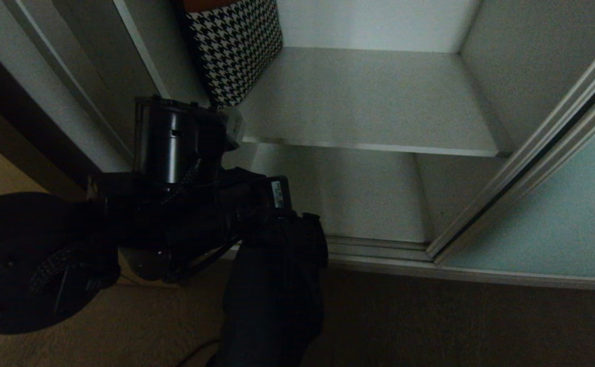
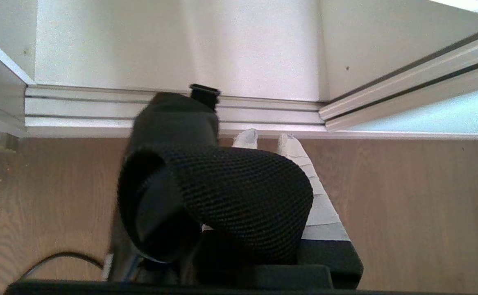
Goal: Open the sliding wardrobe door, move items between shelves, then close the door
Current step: Place the bag on the lower shelf
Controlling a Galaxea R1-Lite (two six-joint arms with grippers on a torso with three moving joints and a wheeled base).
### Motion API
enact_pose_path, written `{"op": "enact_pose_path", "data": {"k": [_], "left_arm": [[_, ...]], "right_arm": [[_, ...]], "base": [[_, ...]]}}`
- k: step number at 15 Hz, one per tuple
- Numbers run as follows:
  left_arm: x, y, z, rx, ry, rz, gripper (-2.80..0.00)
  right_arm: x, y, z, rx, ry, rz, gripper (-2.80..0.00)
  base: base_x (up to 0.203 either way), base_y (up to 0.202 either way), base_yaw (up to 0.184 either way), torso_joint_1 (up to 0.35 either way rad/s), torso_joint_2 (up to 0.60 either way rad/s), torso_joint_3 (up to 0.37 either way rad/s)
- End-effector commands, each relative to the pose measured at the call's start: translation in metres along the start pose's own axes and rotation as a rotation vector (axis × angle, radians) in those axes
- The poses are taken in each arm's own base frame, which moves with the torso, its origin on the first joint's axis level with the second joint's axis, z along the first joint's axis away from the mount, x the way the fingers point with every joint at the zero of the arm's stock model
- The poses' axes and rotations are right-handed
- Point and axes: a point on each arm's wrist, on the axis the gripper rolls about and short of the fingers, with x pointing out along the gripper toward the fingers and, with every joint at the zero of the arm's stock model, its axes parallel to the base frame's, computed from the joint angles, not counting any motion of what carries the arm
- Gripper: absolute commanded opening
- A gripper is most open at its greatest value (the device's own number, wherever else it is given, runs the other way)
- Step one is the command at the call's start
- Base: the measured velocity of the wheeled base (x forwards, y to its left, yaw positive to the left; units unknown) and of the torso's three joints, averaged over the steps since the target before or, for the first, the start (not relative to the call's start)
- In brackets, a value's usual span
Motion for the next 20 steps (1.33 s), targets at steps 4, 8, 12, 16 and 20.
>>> {"op": "enact_pose_path", "data": {"k": [4, 8, 12, 16, 20], "left_arm": [[-0.004, -0.002, 0.002, -0.001, -0.009, -0.009, -2.8], [-0.008, -0.007, 0.003, 0.004, -0.012, -0.028, -2.8], [-0.031, -0.018, 0.013, 0.012, -0.041, -0.09, -2.8], [-0.066, -0.017, 0.022, 0.071, -0.058, -0.131, -2.8], [-0.085, -0.019, 0.031, 0.127, -0.095, -0.173, -2.8]], "right_arm": [[0.0, 0.0, 0.0, 0.0, -0.001, 0.0, -2.8], [0.0, 0.0, 0.0, -0.002, -0.001, 0.0, -2.8], [0.0, 0.0, 0.0, 0.0, -0.002, 0.0, -2.8], [0.0, 0.0, 0.0, 0.0, -0.002, 0.0, -2.8], [0.0, 0.0, 0.0, 0.0, -0.002, 0.0, -2.8]], "base": [[0.0, 0.0, 0.0, 0.002, 0.0, -0.091], [0.0, 0.0, 0.0, 0.004, 0.0, -0.191], [0.0, 0.0, 0.0, 0.005, 0.0, -0.195], [0.0, 0.0, 0.0, 0.003, 0.0, -0.199], [0.0, 0.0, 0.0, 0.005, 0.0, -0.198]]}}
